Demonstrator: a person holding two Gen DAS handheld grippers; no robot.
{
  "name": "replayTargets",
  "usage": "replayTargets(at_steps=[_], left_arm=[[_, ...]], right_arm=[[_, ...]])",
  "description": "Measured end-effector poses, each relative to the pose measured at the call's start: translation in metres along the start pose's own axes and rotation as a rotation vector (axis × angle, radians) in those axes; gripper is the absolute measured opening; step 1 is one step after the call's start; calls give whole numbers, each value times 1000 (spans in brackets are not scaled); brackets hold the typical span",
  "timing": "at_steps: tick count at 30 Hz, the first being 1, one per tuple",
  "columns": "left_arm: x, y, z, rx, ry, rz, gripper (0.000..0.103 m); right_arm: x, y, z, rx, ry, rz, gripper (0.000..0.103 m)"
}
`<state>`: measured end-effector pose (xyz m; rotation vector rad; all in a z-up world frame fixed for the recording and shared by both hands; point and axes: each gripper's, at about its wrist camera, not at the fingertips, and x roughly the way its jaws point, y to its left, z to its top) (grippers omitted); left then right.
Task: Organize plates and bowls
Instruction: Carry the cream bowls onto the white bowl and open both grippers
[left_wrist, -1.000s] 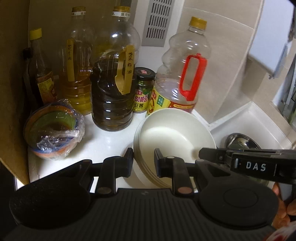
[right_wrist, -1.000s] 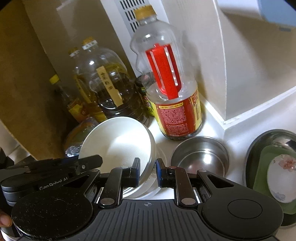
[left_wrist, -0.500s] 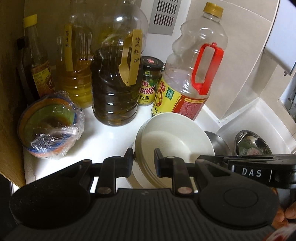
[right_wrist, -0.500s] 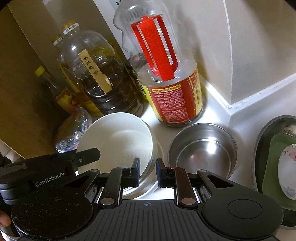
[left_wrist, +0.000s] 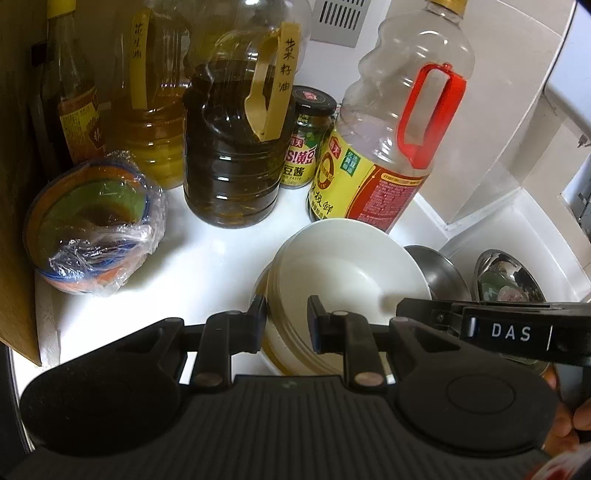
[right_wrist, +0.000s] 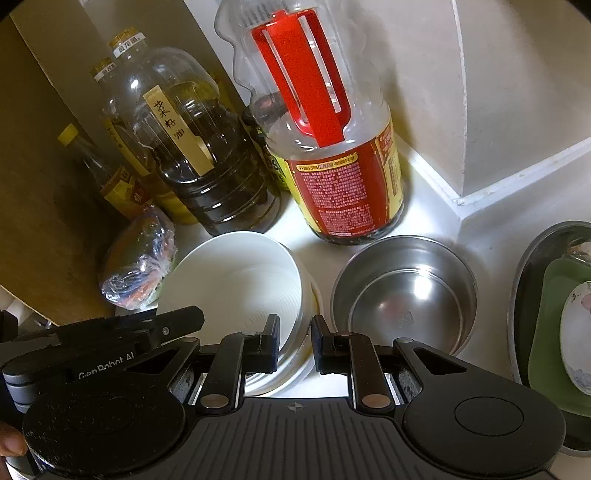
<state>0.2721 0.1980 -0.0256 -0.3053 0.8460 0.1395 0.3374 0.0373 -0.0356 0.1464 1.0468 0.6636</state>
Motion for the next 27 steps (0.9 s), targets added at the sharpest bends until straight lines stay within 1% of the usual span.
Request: replayTargets(at_steps=[18, 23, 25, 26, 27], left_arm=[[5, 2, -2, 0, 10, -3, 21], [-1, 2, -2, 10, -11, -1, 24], [-6, 2, -2, 16, -26, -1, 24], [-9, 2, -2, 18, -35, 0, 24], [-13, 2, -2, 21, -45, -1, 24]], right_arm=[[6, 0, -1, 6, 0, -9, 19], [0, 2, -2, -7, -31, -11, 19], [-6, 3, -3, -12, -48, -12, 20], [-9, 4, -3, -12, -57, -11, 21], [-12, 5, -3, -11, -67, -11, 26]])
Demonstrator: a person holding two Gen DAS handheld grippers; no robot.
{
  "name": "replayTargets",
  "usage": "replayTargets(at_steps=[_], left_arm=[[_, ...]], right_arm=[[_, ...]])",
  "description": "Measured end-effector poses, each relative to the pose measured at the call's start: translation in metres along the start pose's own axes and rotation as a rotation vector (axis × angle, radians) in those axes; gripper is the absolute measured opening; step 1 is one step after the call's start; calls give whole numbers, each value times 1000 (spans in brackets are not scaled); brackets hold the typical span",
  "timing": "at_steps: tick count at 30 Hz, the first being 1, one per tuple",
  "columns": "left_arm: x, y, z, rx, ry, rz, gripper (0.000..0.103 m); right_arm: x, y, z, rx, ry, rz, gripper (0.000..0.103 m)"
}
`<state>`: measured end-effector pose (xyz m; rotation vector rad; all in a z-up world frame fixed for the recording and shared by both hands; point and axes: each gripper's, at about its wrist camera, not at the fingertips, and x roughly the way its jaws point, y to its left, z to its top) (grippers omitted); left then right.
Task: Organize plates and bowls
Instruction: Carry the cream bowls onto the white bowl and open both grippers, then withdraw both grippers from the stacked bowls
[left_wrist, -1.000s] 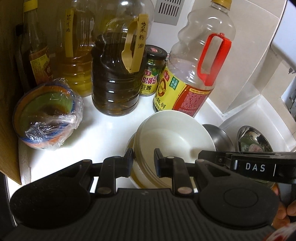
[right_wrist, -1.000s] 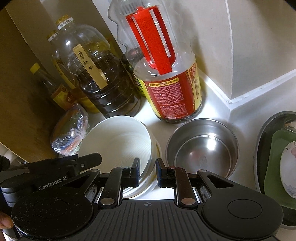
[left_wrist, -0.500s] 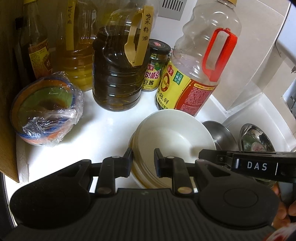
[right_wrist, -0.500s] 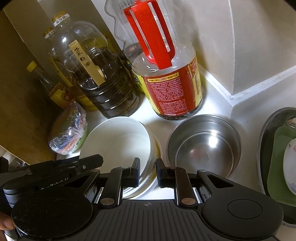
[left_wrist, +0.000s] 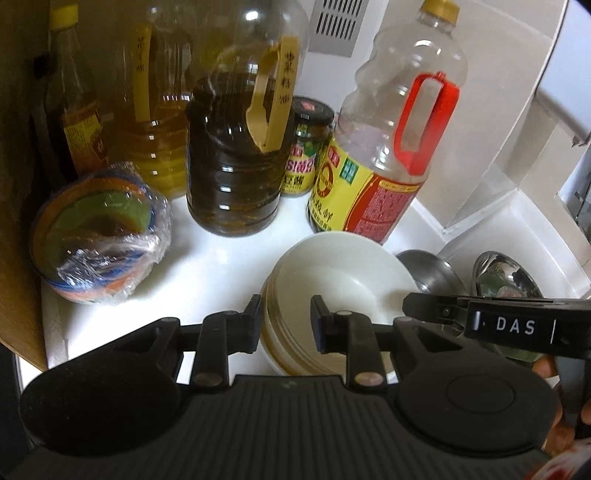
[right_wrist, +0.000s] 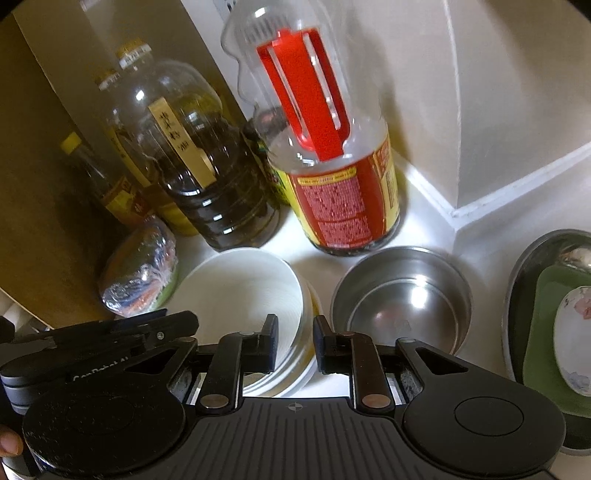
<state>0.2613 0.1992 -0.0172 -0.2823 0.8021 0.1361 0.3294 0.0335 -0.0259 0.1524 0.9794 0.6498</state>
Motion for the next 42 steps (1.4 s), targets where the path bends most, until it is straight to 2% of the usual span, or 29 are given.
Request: replayTargets(at_steps=[1, 3, 5, 12, 26, 34, 42], left_arm=[[-5, 0, 0, 4, -11, -2, 24], [-15, -1, 0, 17, -35, -5, 25], [-27, -1, -2, 32, -58, -7, 27], [-60, 3, -16, 64, -85, -21, 30], [-84, 13, -69, 125, 8, -64, 30], [-90, 4, -96, 128, 49, -50, 30], [-94, -21, -121, 122, 91, -16, 30]], right_arm=[[-4, 0, -1, 4, -11, 0, 29], [-13, -1, -4, 16, -34, 8, 43], [-23, -2, -9, 31, -56, 19, 48], [-55, -5, -32, 76, -101, 22, 54], [-93, 4, -103, 127, -120, -41, 59], [-99, 7, -127, 95, -82, -41, 59], [-110, -10, -143, 49, -33, -55, 59]])
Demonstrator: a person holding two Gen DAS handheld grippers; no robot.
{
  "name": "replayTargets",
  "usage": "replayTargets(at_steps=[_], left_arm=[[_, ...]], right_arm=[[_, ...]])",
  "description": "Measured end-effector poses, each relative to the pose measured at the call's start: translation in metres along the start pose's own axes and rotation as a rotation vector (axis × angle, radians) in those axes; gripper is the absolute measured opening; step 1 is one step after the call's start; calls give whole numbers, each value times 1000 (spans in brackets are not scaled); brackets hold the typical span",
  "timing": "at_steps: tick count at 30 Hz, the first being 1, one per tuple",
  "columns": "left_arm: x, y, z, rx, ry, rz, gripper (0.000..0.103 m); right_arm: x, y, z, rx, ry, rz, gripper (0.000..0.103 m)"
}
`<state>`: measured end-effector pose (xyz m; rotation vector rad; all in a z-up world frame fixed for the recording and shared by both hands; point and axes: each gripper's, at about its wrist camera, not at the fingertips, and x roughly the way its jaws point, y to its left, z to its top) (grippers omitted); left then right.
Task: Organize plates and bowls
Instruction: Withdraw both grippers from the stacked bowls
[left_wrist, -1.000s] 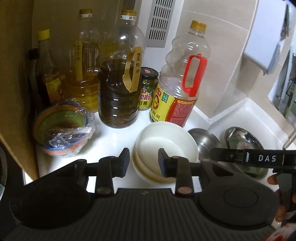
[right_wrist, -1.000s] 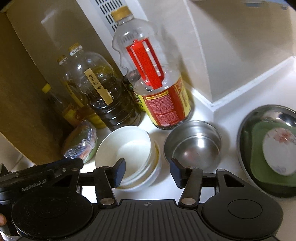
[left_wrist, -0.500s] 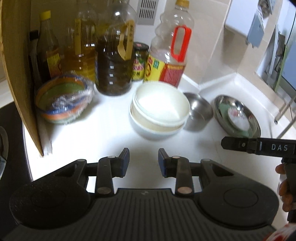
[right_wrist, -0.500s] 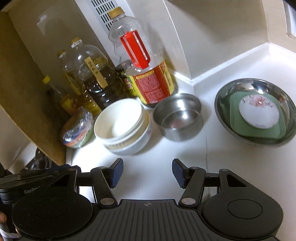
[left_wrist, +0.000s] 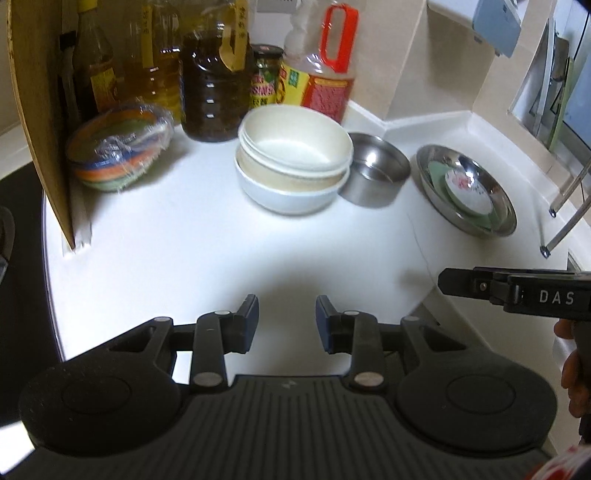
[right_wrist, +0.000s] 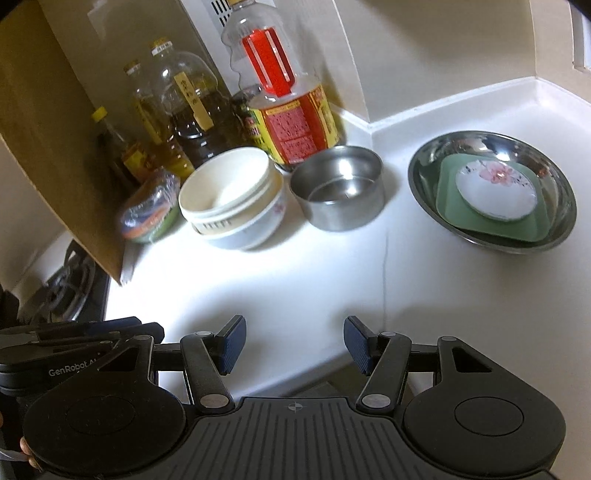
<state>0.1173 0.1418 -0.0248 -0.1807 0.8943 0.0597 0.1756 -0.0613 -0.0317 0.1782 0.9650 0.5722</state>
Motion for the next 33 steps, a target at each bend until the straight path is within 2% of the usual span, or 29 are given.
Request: replayTargets(at_steps=[18, 26, 33], left_arm=[[-13, -63, -35, -53, 28, 89, 30], [-11, -79, -33, -49, 20, 97, 30], [-2, -88, -17, -47, -11, 86, 30]], right_arm=[[-25, -41, -25, -65, 83, 53, 59], [-31, -55, -27, -54, 84, 53, 59], [-30, -64, -20, -39, 72, 34, 59]])
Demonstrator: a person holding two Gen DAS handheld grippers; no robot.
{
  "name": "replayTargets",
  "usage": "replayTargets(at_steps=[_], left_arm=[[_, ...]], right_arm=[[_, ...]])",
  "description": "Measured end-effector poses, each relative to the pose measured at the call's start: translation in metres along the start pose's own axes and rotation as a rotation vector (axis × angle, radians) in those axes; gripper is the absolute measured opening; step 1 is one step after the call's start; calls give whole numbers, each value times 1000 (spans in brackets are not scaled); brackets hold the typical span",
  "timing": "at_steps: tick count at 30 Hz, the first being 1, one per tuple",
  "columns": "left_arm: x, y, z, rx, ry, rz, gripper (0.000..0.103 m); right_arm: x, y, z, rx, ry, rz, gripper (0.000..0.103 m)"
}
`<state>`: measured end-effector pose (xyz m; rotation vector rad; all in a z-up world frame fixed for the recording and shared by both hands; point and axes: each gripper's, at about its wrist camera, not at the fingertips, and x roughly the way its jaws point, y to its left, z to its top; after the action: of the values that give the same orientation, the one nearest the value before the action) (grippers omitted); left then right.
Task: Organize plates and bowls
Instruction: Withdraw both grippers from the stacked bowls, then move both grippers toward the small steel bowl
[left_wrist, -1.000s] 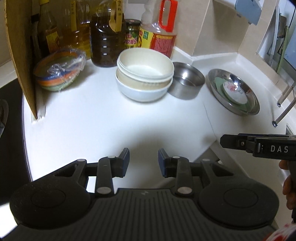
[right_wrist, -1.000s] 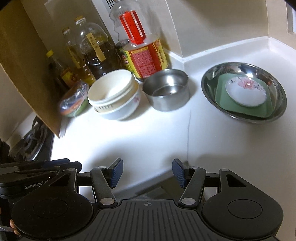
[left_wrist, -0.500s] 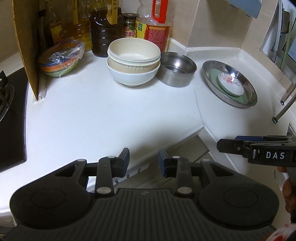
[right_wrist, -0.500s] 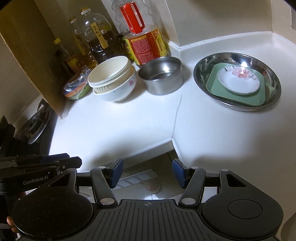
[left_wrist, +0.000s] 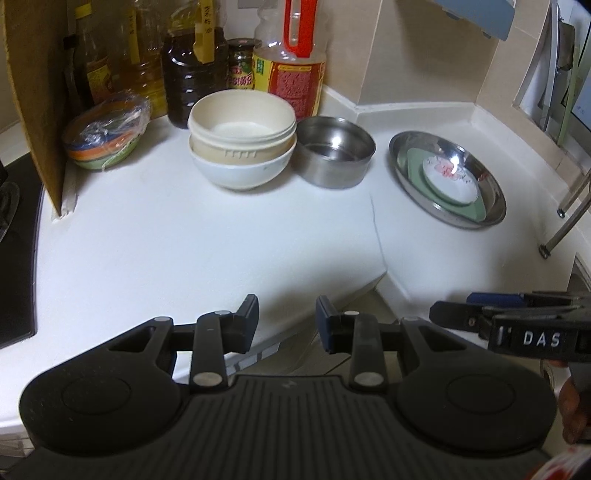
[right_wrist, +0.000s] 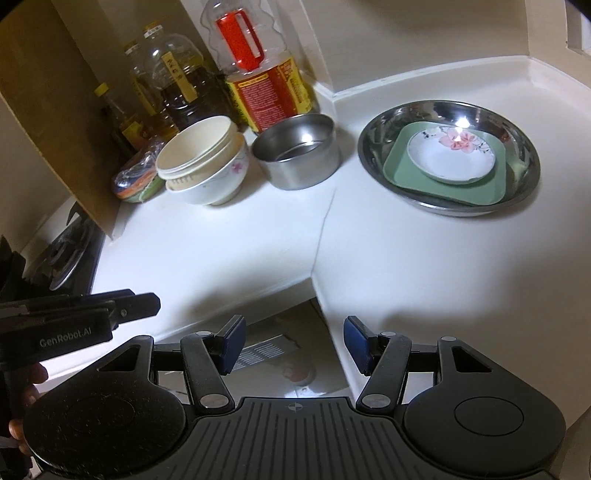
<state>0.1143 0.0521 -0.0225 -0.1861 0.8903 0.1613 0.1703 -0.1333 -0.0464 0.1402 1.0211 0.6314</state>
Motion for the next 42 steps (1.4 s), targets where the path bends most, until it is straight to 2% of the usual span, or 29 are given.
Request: replayTargets(at_steps=[9, 17, 19, 21, 24, 34, 42], left_arm=[[23, -15, 30, -31, -73, -24, 30], [49, -27, 54, -92, -104, -62, 29], [55, -30, 60, -110, -119, -63, 29], [62, -32, 66, -130, -124, -61, 29], [72, -35, 75, -166, -137, -59, 29], [106, -42, 97, -265, -154, 0, 28], [124, -43, 104, -288, -144, 40, 28]], right_arm=[[6, -13, 29, -20, -70, -24, 59], [20, -27, 64, -60, -139, -35, 58], [25, -31, 74, -70, -154, -30, 55], [31, -35, 83, -76, -157, -26, 46], [41, -41, 97, -83, -168, -10, 40], [77, -53, 144, -146, -177, 31, 32], [111, -59, 165, -137, -150, 60, 27]])
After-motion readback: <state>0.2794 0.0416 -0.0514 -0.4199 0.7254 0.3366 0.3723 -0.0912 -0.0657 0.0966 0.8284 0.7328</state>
